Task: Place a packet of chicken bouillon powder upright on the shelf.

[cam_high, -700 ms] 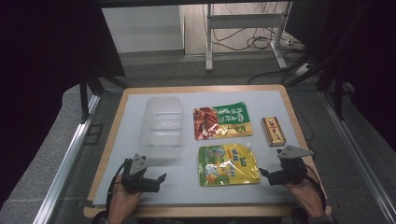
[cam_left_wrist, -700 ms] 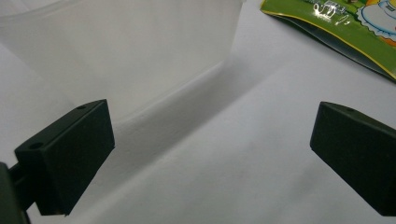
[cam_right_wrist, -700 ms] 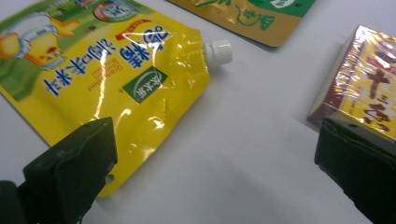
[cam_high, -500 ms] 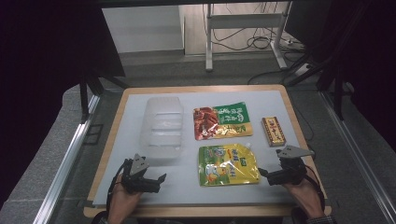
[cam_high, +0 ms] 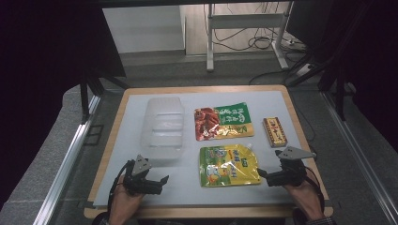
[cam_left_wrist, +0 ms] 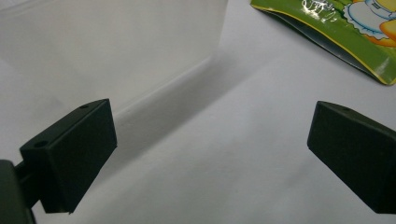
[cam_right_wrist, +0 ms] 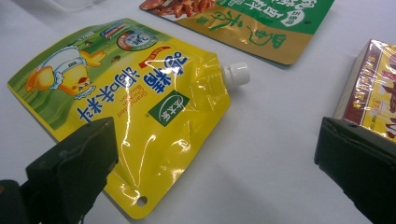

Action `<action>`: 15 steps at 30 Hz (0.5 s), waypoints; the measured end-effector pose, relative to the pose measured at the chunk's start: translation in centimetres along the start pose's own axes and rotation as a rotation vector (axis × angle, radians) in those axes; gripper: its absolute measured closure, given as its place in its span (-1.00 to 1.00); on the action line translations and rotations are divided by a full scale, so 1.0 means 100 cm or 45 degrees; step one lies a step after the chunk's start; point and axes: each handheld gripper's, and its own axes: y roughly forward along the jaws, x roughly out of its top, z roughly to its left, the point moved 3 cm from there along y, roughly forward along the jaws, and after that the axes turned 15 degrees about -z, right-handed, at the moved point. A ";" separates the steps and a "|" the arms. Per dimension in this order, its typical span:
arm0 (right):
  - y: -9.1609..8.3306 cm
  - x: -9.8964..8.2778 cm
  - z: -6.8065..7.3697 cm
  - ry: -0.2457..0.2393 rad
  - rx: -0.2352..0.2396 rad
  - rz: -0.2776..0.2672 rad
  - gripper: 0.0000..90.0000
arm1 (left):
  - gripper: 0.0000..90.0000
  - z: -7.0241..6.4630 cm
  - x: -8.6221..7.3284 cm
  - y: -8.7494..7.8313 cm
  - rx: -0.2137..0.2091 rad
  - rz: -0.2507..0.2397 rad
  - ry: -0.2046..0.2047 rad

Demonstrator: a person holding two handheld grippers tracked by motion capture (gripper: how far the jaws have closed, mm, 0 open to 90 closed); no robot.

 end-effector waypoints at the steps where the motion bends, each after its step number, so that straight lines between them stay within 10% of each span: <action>1: 0.000 0.000 0.000 -0.004 0.001 0.002 -1.00 | -0.98 -0.001 0.000 0.000 -0.006 0.001 0.000; 15: 0.002 -0.002 0.000 -0.029 -0.014 0.022 -1.00 | -0.72 -0.014 0.007 -0.003 -0.028 0.007 0.109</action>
